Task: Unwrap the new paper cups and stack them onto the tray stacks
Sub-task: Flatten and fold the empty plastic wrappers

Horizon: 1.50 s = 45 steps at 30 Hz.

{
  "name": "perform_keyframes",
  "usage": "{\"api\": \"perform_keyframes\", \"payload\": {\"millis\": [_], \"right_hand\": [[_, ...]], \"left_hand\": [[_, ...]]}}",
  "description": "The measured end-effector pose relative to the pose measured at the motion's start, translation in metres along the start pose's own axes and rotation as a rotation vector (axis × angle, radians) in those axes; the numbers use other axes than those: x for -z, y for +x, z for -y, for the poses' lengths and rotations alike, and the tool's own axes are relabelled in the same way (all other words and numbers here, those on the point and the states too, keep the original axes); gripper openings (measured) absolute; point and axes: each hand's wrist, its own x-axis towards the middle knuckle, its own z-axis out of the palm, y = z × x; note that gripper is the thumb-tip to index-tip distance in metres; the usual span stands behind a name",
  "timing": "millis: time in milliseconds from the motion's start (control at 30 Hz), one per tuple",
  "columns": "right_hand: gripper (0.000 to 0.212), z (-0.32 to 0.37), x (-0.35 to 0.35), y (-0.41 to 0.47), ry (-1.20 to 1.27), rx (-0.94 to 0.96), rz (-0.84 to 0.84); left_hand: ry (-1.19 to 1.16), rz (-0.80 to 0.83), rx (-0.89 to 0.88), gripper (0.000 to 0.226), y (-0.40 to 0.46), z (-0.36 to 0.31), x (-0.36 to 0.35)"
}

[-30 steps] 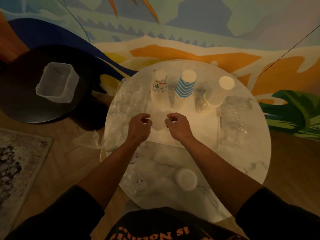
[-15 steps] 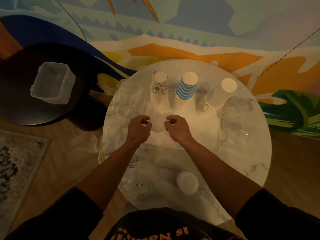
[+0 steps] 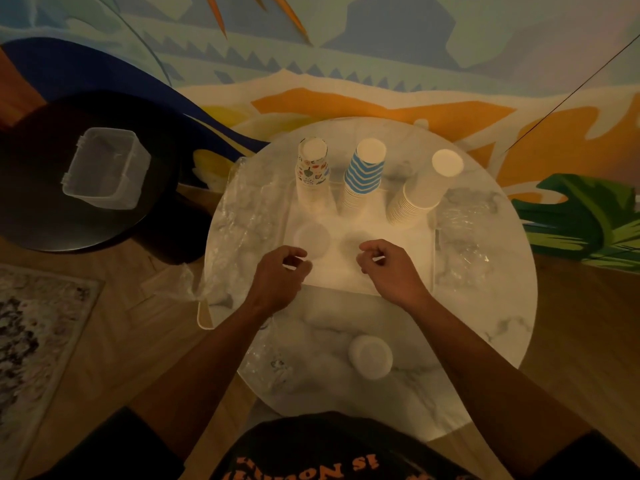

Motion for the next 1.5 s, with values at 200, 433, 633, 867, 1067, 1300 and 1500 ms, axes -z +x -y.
{"api": "perform_keyframes", "payload": {"millis": [200,433,633,867,1067,1300,1500], "right_hand": [[0.016,-0.039,0.032,-0.046,-0.08,-0.05,0.073],[0.02,-0.094,0.031,-0.094,-0.2,-0.125,0.147],[0.026,-0.116,0.021,-0.117,-0.23,-0.15,0.175],[0.026,-0.12,0.013,-0.126,-0.221,-0.124,0.116],[0.025,-0.115,0.015,-0.127,-0.204,-0.114,0.075],[0.027,-0.113,0.015,-0.126,-0.209,-0.118,0.053],[0.028,-0.11,0.014,-0.126,-0.164,-0.136,0.038]], "left_hand": [[0.021,0.226,0.029,0.021,-0.043,0.007,-0.035],[0.22,0.413,0.052,0.044,-0.074,0.038,-0.078],[0.329,0.418,0.069,0.047,-0.092,0.05,-0.104],[0.344,0.338,0.025,0.028,-0.099,0.05,-0.114],[0.348,0.268,-0.01,0.026,-0.1,0.047,-0.116],[0.349,0.234,-0.003,0.027,-0.1,0.047,-0.116],[0.312,0.217,-0.011,0.025,-0.1,0.047,-0.114]]}}
